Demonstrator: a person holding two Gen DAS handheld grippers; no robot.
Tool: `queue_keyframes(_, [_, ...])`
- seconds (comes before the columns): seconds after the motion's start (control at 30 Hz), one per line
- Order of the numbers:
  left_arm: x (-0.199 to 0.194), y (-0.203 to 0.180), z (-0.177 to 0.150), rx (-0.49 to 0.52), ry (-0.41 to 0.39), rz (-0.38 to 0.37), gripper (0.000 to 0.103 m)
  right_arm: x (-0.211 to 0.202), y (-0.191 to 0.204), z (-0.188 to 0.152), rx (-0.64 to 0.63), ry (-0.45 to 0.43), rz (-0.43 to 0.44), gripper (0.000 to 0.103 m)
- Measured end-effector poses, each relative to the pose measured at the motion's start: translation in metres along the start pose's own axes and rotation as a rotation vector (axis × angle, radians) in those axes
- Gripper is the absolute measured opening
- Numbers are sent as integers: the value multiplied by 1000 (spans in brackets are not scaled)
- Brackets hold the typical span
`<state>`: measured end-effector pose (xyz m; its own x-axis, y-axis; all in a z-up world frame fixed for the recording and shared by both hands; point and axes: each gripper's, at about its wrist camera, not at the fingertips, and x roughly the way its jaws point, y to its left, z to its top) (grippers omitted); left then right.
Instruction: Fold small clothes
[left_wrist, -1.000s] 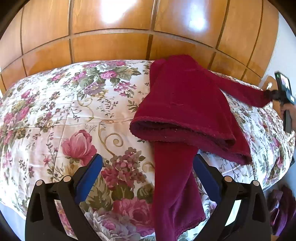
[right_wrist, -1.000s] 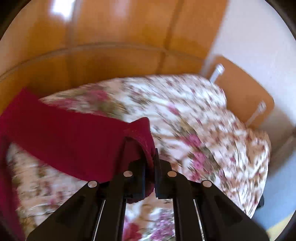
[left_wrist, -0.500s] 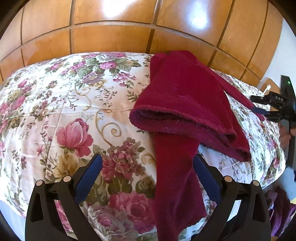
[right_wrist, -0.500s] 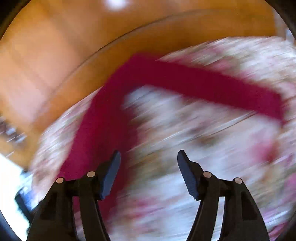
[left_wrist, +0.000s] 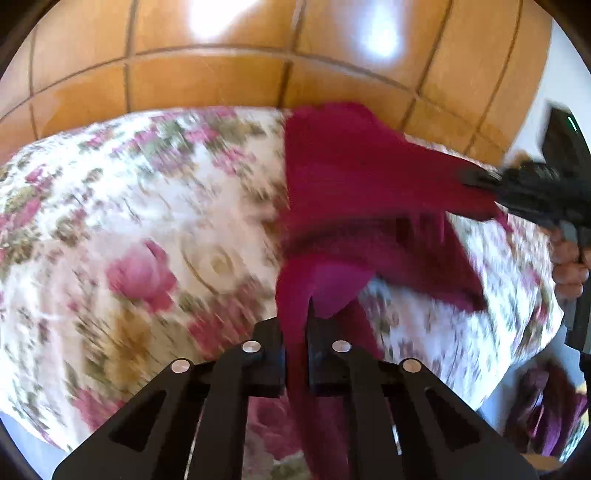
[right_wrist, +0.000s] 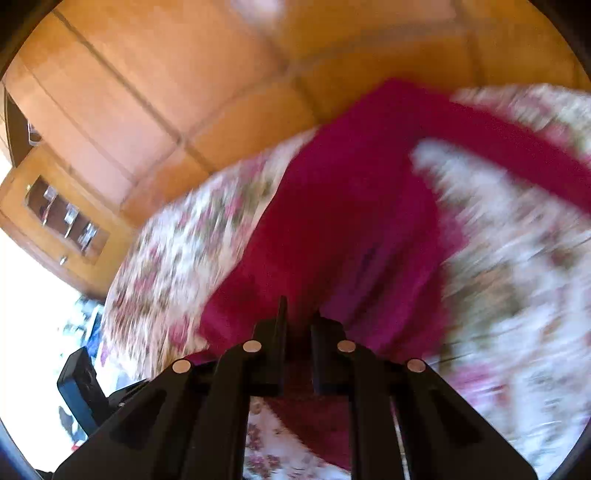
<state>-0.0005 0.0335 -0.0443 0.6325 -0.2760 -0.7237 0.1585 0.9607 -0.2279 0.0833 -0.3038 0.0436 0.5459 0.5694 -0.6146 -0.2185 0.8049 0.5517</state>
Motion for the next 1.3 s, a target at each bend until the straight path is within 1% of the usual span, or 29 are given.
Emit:
queue_keyframes(0.03, [-4, 5, 5, -14, -16, 1, 6, -13, -10, 5, 8, -36, -35, 8])
queue_keyframes(0.07, [-8, 10, 12, -20, -36, 17, 5, -29, -23, 9, 16, -74, -89, 8])
queue_keyframes(0.1, [-12, 17, 20, -15, -60, 55, 5, -41, -36, 12, 22, -102, -151, 8])
queue_keyframes(0.17, [-13, 28, 30, -11, -77, 109, 5, -57, -60, 16, 26, -136, -291, 8])
queue_keyframes(0.2, [-13, 34, 37, -17, -84, 139, 5, -64, -78, 17, 29, -148, -393, 8])
queue_keyframes(0.23, [-13, 42, 47, -21, -96, 175, 5, -68, -95, 18, 46, -150, -464, 8])
queue_keyframes(0.27, [-14, 49, 54, -22, -107, 203, 5, -69, -106, 19, 59, -148, -505, 8])
queue_keyframes(0.3, [-15, 54, 62, -22, -117, 234, 4, -70, -125, 20, 68, -139, -586, 8])
queue_keyframes(0.33, [-16, 60, 72, -26, -130, 267, 4, -70, -139, 20, 77, -131, -639, 8])
queue_keyframes(0.47, [-13, 81, 104, -44, -147, 345, 4, -66, -194, 23, 119, -84, -802, 8])
queue_keyframes(0.5, [-8, 87, 112, -59, -139, 369, 4, -59, -209, 24, 117, -64, -864, 8])
queue_keyframes(0.6, [6, 100, 121, -102, -107, 395, 4, -46, -234, 29, 118, -15, -962, 8])
queue_keyframes(0.67, [16, 102, 120, -111, -84, 415, 4, -46, -248, 28, 114, 9, -984, 8])
queue_keyframes(0.7, [21, 101, 117, -94, -77, 434, 4, -43, -250, 30, 100, 28, -998, 8])
queue_keyframes(0.73, [24, 99, 114, -78, -74, 452, 4, -39, -249, 30, 64, 45, -1032, 9])
queue_keyframes(0.8, [32, 96, 104, -25, -54, 516, 4, -29, -251, 30, -10, 85, -1105, 9])
queue_keyframes(0.83, [35, 97, 102, -15, -45, 528, 4, -26, -253, 29, -22, 108, -1137, 9])
queue_keyframes(0.9, [37, 105, 102, -18, -33, 539, 4, -27, -267, 30, 1, 143, -1183, 8])
queue_keyframes(0.93, [35, 107, 103, -22, -37, 545, 4, -28, -273, 31, 13, 152, -1206, 1])
queue_keyframes(0.97, [33, 110, 106, -29, -46, 552, 4, -32, -278, 31, 30, 163, -1227, 0])
queue_keyframes(1.03, [27, 118, 114, -59, -68, 554, 4, -43, -280, 32, 91, 159, -1152, 0])
queue_keyframes(1.07, [25, 121, 118, -77, -73, 537, 4, -50, -273, 32, 89, 136, -1137, 2])
queue_keyframes(1.1, [25, 123, 120, -92, -79, 516, 4, -57, -258, 32, 63, 98, -1120, 13])
queue_keyframes(1.13, [26, 124, 122, -94, -81, 510, 4, -64, -239, 32, 43, 55, -1063, 30])
queue_keyframes(1.17, [30, 122, 122, -83, -77, 514, 4, -66, -225, 33, 26, 29, -1012, 36])
queue_keyframes(1.2, [34, 120, 122, -74, -73, 515, 4, -66, -197, 32, -23, 4, -943, 37])
queue_keyframes(1.23, [39, 117, 121, -68, -69, 512, 4, -63, -176, 32, -71, -7, -895, 38])
queue_keyframes(1.27, [41, 117, 120, -69, -68, 513, 4, -56, -143, 29, -142, -17, -810, 38])
queue_keyframes(1.3, [44, 117, 119, -77, -66, 511, 4, -49, -122, 27, -173, -14, -762, 38])
